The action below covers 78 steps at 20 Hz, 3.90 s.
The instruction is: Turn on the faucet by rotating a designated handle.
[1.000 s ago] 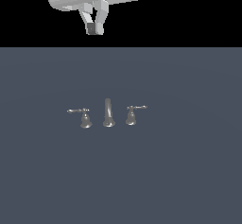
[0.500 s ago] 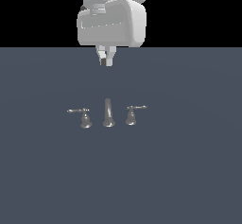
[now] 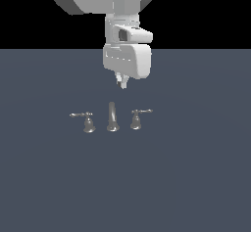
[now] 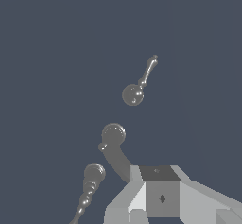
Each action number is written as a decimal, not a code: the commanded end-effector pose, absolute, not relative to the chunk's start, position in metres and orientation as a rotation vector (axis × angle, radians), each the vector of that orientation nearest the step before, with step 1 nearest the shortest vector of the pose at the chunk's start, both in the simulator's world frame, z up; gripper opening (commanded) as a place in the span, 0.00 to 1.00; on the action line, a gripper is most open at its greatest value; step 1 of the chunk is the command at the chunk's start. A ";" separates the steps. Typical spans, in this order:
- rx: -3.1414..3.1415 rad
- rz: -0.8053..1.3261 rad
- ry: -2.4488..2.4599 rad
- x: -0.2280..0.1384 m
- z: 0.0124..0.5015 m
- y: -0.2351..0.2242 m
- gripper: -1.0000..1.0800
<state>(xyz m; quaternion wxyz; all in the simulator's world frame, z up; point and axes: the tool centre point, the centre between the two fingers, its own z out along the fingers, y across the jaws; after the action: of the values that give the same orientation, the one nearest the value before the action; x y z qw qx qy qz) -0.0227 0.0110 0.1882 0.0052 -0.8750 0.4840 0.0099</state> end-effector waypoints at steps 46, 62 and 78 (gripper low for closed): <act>-2.353 -0.005 2.074 0.011 0.077 -0.086 0.00; -2.344 -0.010 2.084 -0.027 0.076 -0.076 0.00; -2.335 -0.004 2.104 -0.043 0.076 -0.031 0.00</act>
<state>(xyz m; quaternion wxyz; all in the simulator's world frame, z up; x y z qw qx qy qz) -0.0471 -0.0631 0.0761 -0.0044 -0.7282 0.6853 -0.0035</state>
